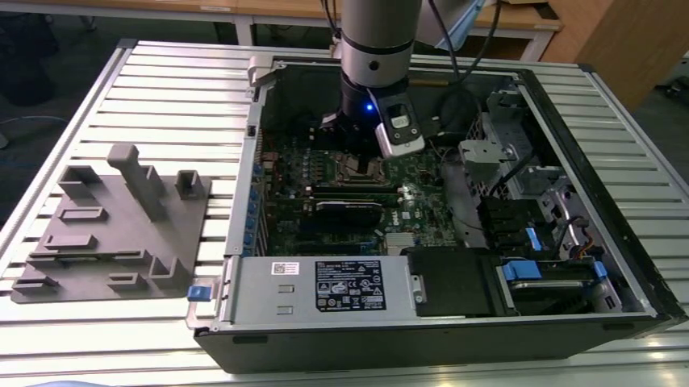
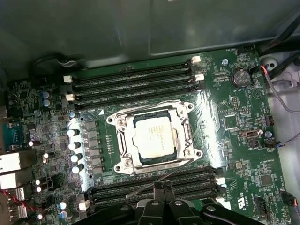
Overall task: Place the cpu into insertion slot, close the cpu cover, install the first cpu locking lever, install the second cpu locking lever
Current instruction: 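Install the second cpu locking lever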
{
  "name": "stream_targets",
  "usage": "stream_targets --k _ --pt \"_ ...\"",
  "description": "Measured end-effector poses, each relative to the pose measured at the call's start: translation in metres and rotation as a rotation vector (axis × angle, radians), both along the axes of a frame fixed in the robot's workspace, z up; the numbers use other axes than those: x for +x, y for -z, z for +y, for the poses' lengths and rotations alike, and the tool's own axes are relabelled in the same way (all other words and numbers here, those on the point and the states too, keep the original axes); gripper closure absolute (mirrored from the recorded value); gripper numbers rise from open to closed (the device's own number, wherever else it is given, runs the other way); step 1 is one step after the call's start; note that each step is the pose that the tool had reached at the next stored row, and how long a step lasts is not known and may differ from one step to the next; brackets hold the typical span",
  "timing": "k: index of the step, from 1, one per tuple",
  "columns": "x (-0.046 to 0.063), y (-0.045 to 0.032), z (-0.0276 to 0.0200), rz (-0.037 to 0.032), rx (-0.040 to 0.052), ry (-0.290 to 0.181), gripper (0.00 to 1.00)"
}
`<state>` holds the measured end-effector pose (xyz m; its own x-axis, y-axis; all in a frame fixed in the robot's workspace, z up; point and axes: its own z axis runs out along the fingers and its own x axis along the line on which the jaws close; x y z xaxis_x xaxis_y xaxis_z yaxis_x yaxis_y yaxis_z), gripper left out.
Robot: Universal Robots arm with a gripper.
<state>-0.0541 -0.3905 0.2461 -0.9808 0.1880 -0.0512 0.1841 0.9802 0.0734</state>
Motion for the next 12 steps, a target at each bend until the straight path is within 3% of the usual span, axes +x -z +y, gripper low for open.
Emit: stream_targets --k 7,12 --pt "-0.0028 0.0082 0.0000 -0.0018 0.0001 0.000 0.89" --pt "-0.0031 0.0088 0.0000 -0.0018 0.0000 0.000 0.89"
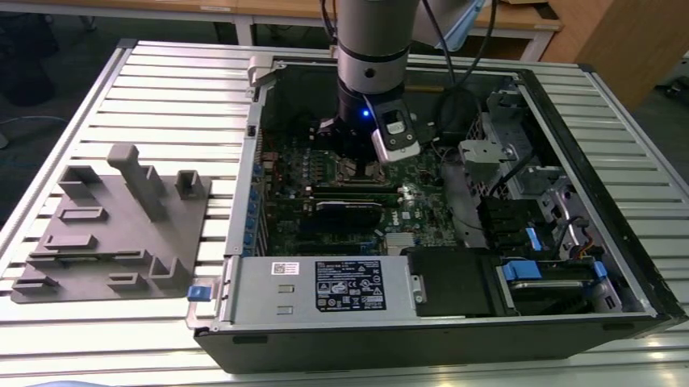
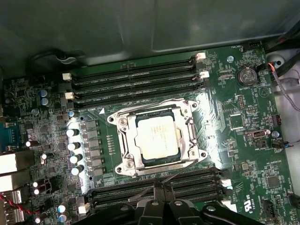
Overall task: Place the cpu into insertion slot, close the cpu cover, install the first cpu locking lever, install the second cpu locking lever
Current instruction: 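Install the second cpu locking lever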
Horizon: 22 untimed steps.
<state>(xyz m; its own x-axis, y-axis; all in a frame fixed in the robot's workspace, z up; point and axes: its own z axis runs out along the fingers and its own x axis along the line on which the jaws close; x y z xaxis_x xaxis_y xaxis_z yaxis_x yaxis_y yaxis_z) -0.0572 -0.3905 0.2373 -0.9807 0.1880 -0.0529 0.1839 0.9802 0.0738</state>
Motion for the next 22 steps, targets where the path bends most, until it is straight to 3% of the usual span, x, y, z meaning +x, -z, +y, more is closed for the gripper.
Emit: stream_targets --k 13,15,22 --pt "-0.002 0.0034 0.0000 -0.0003 -0.0004 0.000 0.89" --pt "-0.010 0.0092 -0.0001 -0.0019 -0.0005 0.000 0.89" --pt "-0.012 0.0134 -0.0003 -0.0020 -0.0007 0.000 0.89"
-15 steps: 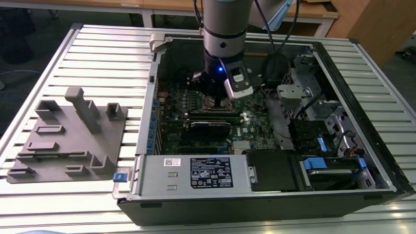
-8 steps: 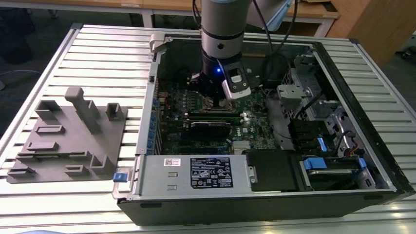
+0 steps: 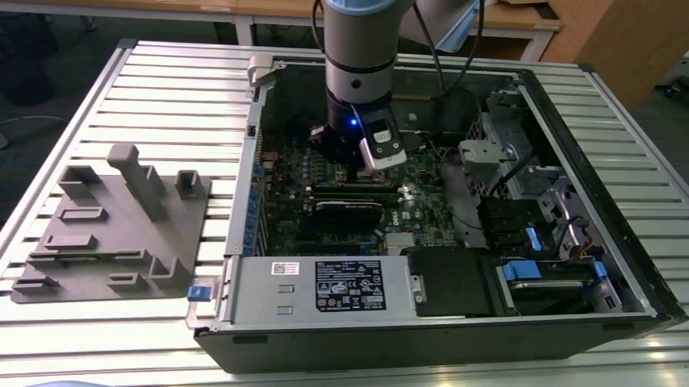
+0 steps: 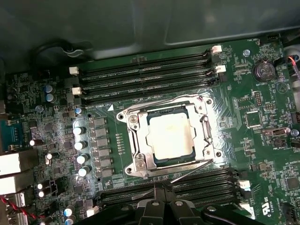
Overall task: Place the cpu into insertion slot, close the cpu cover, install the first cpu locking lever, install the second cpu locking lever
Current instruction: 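Install the second cpu locking lever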
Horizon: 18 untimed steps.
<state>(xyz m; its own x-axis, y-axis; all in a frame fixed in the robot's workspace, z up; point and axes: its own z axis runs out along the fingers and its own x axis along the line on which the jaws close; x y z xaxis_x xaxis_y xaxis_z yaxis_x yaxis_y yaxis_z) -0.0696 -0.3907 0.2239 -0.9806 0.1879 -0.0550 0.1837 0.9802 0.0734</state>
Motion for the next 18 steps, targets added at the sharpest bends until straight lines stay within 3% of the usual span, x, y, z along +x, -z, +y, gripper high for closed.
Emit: stream_targets --k 10,18 --pt "-0.0004 0.0065 0.0000 -0.0001 -0.0006 0.000 0.89" --pt "-0.0005 0.0069 0.0000 -0.0001 -0.0009 0.000 0.89"
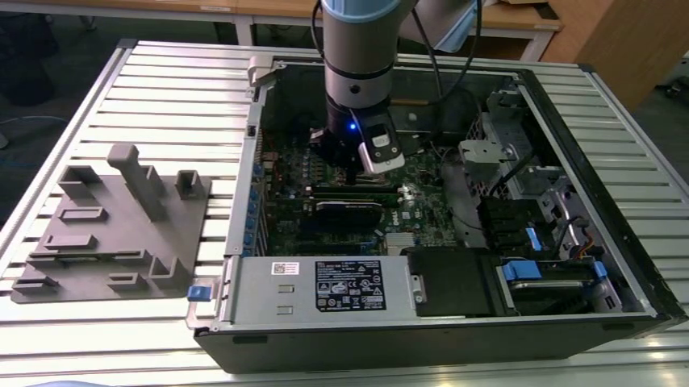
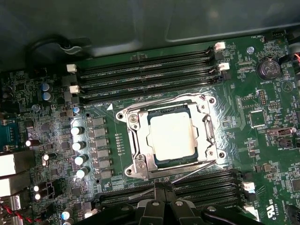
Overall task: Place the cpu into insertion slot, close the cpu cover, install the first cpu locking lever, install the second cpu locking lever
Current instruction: 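Install the second cpu locking lever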
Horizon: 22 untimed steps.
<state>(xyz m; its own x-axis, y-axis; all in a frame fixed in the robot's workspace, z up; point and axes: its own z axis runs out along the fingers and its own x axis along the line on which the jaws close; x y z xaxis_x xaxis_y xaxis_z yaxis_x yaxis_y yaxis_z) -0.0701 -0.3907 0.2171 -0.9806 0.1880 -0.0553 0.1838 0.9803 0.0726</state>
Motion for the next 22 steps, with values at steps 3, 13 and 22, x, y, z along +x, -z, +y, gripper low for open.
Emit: stream_targets --k 3,13,22 --pt "-0.001 0.0004 0.0000 -0.0001 0.0003 0.000 0.89" --pt "-0.012 0.0049 -0.0001 -0.0002 0.0001 0.000 0.89" --pt "-0.014 0.0074 -0.0001 -0.0002 0.0000 0.000 0.89"
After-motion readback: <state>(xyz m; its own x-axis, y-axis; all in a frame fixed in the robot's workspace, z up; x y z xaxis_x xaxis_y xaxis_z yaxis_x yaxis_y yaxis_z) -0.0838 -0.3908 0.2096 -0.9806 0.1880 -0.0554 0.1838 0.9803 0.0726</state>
